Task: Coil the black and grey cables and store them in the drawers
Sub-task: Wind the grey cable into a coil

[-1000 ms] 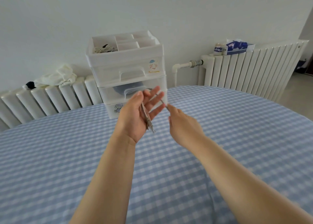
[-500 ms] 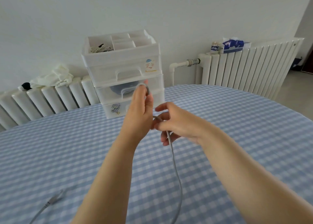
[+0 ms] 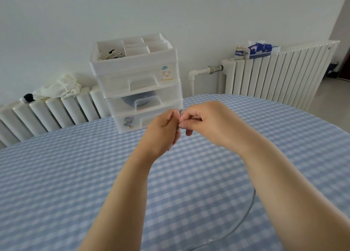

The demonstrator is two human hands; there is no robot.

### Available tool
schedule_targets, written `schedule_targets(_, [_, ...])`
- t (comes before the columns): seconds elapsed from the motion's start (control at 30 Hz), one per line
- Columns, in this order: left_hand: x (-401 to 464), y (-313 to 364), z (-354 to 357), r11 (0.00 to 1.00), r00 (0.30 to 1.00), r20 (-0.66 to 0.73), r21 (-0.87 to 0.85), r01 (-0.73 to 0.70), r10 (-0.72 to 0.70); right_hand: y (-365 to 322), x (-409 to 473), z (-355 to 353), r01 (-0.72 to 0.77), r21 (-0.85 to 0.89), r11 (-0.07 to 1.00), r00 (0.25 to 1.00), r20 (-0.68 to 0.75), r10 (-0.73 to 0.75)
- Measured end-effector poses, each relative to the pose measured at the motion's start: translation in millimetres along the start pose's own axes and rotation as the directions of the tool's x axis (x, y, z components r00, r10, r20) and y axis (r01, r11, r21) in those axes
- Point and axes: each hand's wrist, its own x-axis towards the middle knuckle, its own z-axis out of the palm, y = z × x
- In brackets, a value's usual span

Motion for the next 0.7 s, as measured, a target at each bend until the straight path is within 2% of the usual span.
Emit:
schedule_targets(0.07, [-1.8, 5.7, -0.9, 0.973, 0.997, 0.071, -0.227, 0.035, -0.02, -1.3, 0.4, 0.0, 0.008, -0.008, 1.0, 0.992, -0.123, -0.009])
schedule_targets(0.13, [-3.1, 10.0, -2.8, 0.935, 0.987, 0.16, -0.348, 0.074, -0.018, 0.2, 1.9, -0.8, -0.029, -0.091, 0.995, 0.976, -0.217, 0.008])
schedule_targets(0.2, [-4.3, 12.8, -4.0, 0.932, 0.983, 0.181, -0.35, 0.088, -0.025, 3.5, 4.1, -3.4, -0.046, -0.093, 0.995, 0.978, -0.206, 0.026])
schedule_targets(0.3, [-2.4, 11.0, -6.9, 0.966, 0.996, 0.055, -0.249, 0.075, -0.063, 10.5, 4.8, -15.4, -0.052, 0.14, 0.989, 0.997, -0.043, 0.059])
schedule_targets(0.4, [-1.6, 9.7, -7.2, 0.984, 0.996, -0.034, -0.159, 0.075, -0.082, 18.4, 0.3, -29.1, -0.088, 0.169, 0.982, 0.992, 0.109, 0.07])
schedule_targets(0.43, [-1.9, 10.7, -5.8, 0.985, 0.997, -0.022, -0.158, 0.068, -0.073, 20.7, -0.2, -30.8, -0.076, 0.178, 0.981, 0.994, 0.097, 0.059])
schedule_targets(0.5, [-3.7, 14.9, -2.3, 0.97, 0.996, 0.057, -0.229, 0.08, -0.068, 23.8, 2.3, -28.9, -0.019, 0.196, 0.98, 1.0, -0.021, 0.023])
schedule_targets(0.6, [-7.6, 23.6, -1.1, 0.865, 0.973, 0.224, -0.474, 0.163, -0.061, 28.2, 9.1, -19.9, 0.048, 0.26, 0.964, 0.971, -0.237, 0.016])
schedule_targets(0.7, [-9.0, 28.5, -0.5, 0.625, 0.944, 0.328, -0.732, 0.271, -0.026, 28.4, 11.6, -6.1, 0.053, 0.319, 0.946, 0.96, -0.276, 0.039])
